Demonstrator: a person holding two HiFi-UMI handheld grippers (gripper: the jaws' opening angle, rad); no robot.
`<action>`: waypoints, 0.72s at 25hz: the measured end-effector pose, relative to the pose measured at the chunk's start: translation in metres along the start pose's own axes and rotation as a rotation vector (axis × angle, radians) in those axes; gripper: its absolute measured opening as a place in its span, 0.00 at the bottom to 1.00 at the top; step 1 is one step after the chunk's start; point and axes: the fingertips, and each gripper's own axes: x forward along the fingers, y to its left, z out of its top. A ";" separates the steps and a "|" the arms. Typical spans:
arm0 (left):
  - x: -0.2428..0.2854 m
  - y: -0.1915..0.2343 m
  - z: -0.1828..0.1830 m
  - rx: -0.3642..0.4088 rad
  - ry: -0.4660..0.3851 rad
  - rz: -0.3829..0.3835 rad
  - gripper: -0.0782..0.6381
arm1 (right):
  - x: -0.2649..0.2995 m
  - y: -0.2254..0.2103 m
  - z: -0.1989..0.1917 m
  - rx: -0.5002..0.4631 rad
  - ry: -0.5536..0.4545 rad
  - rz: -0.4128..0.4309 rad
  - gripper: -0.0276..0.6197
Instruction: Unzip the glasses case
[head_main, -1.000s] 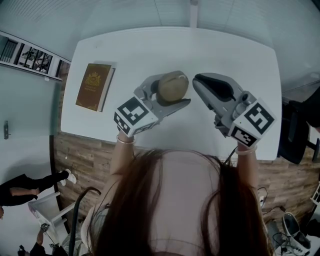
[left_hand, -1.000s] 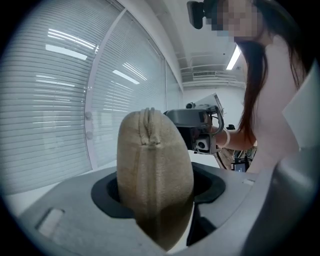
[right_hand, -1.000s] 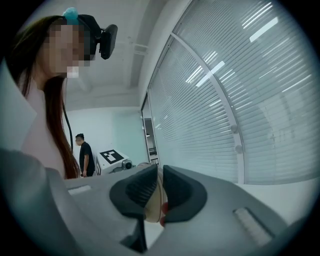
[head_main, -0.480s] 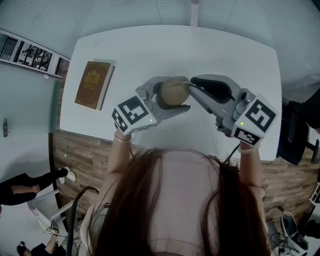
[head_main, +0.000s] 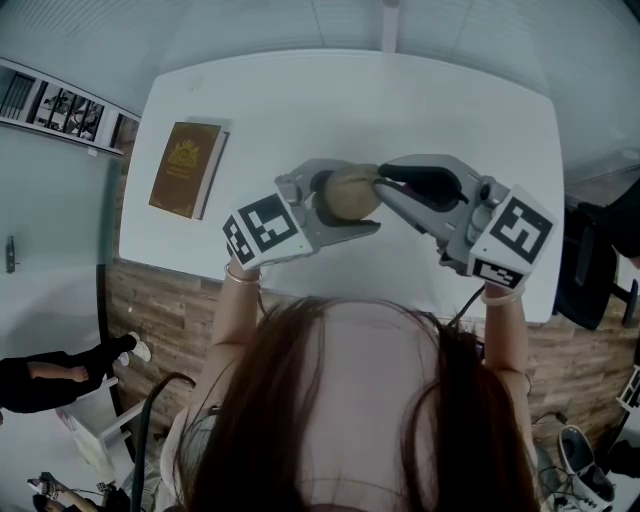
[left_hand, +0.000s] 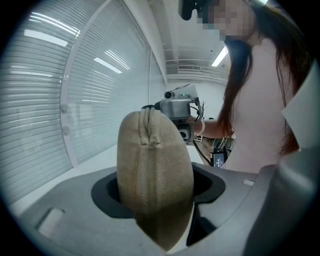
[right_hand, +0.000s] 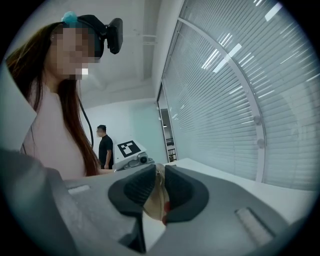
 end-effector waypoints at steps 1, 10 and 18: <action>0.000 0.000 0.000 0.002 0.002 -0.002 0.54 | 0.000 0.000 -0.001 0.007 0.002 0.009 0.14; 0.003 0.003 -0.010 -0.019 0.017 -0.019 0.53 | 0.004 -0.004 -0.010 -0.026 0.024 0.040 0.05; 0.003 0.001 -0.004 -0.067 -0.010 -0.040 0.53 | -0.001 -0.004 -0.005 -0.105 0.031 0.020 0.05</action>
